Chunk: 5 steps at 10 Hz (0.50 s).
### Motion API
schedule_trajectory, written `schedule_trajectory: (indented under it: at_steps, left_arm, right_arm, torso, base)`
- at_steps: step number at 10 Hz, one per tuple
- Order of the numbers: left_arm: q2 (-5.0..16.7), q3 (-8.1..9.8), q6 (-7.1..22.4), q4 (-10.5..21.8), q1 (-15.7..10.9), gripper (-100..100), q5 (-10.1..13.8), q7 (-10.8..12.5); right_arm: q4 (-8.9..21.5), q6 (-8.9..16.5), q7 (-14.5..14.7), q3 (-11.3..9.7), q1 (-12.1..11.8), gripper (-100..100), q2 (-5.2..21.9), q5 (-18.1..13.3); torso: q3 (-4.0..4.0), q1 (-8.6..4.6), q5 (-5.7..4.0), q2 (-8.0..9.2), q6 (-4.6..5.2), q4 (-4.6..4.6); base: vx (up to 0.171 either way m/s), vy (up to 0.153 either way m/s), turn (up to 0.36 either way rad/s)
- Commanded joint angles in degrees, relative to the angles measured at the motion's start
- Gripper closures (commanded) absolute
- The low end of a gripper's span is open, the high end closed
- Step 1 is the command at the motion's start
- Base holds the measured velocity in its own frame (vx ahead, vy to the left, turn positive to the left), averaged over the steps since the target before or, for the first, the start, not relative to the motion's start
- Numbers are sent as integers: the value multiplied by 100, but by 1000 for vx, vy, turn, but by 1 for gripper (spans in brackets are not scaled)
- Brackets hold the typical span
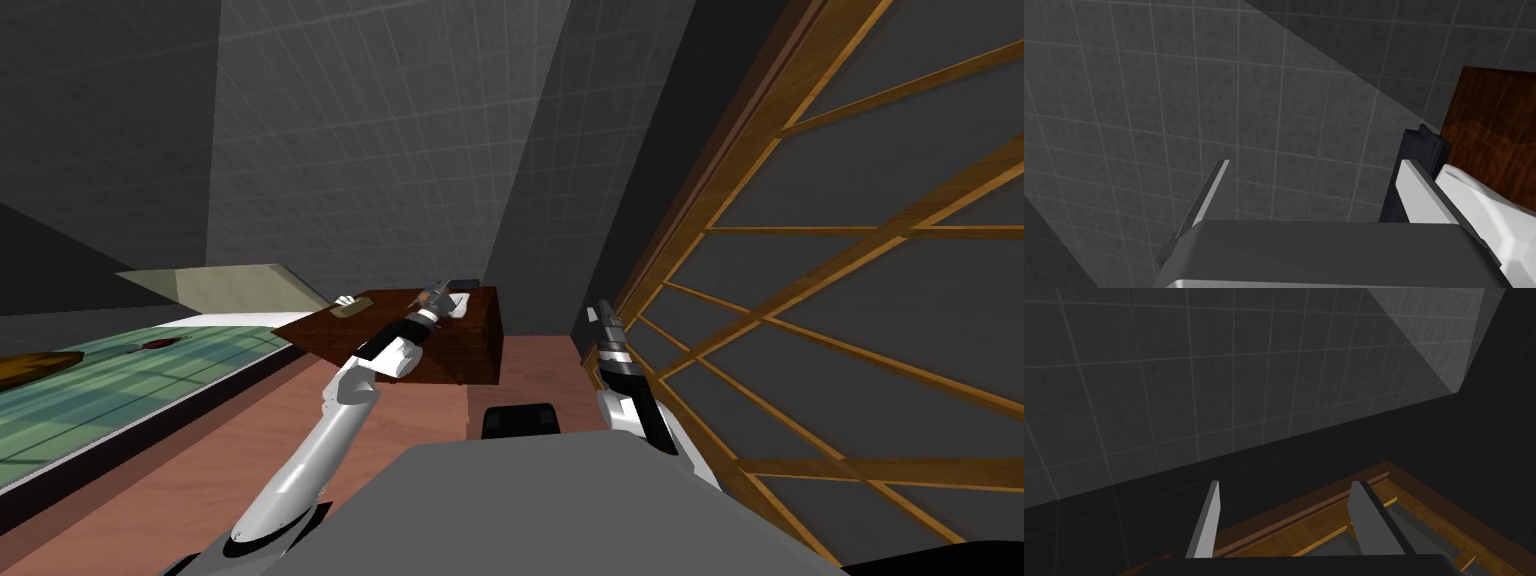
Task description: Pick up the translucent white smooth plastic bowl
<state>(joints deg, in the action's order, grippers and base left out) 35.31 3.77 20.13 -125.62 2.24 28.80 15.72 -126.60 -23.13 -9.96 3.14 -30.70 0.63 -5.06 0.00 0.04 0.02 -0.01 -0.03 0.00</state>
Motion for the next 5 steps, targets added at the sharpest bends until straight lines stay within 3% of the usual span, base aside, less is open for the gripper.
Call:
schedule_trajectory:
  at_steps: [1, 3, 4, 5]
  left_arm:
    - [203, -31, 286, 88, -152, -100, 204, 116]
    - [203, -31, 525, 88, -152, -100, 204, 116]
    - [382, -64, 754, 186, -308, -100, 380, 211]
    - [382, -64, 897, 186, -308, -100, 380, 211]
  right_arm:
    - [0, 0, 0, 0, 0, 0, 0, 0]
    - [0, 0, 0, 0, 0, 0, 0, 0]
    - [0, 0, 0, 0, 0, 0, 0, 0]
    - [0, 0, 0, 0, 0, 0, 0, 0]
  torso:
    - [0, 0, 0, 0, 0, 0]
    - [-1, 1, 0, -1, 0, 0]
    - [0, 0, 0, -1, -1, 0]
    - [-2, 1, 0, -3, 1, 0]
  base:
    - [-1, 5, -55]
    - [0, 3, -16]
    - [6, 4, -48]
    - [11, 9, -34]
